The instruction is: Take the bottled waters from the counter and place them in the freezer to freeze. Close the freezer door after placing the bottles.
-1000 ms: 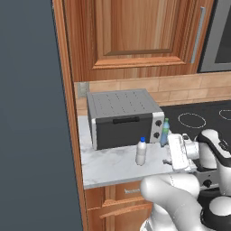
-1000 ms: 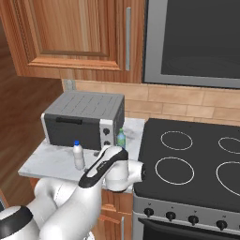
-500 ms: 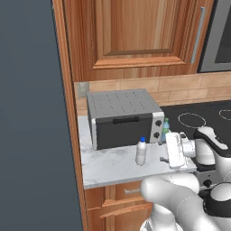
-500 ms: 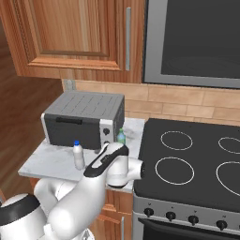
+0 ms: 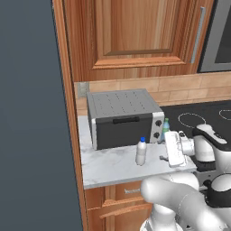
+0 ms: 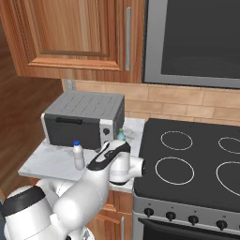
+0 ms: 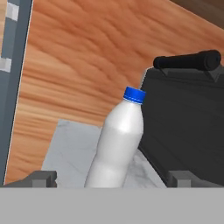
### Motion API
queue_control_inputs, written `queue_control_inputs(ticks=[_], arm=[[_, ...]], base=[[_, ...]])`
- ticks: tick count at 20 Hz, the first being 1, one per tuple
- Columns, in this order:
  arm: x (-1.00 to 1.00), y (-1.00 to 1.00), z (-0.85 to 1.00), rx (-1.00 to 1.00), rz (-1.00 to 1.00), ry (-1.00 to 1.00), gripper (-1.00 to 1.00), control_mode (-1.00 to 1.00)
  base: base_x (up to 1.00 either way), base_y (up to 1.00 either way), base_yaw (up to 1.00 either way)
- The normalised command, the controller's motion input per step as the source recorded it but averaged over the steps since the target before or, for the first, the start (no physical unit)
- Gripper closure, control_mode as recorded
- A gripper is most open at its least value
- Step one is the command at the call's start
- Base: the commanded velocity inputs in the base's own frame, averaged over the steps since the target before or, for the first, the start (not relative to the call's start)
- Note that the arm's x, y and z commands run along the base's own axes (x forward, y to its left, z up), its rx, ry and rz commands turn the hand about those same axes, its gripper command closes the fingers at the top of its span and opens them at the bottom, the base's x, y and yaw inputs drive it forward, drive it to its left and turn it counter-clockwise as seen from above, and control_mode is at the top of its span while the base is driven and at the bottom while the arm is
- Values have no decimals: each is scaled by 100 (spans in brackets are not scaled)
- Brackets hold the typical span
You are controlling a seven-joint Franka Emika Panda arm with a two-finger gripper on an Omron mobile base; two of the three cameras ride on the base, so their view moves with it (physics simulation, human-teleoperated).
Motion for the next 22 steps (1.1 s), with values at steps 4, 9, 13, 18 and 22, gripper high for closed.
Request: queue_control_inputs(ticks=[4,9,13,18,22], arm=[[0,17,-2,0,0,0,-100,-100],[0,23,-1,0,0,0,-100,-100],[0,21,0,0,0,0,-100,-100],[0,12,0,0,0,0,-100,-100],[3,13,0,0,0,0,-100,-100]], base=[[0,0,0],[0,0,0],[0,0,0],[0,0,0],[0,0,0]])
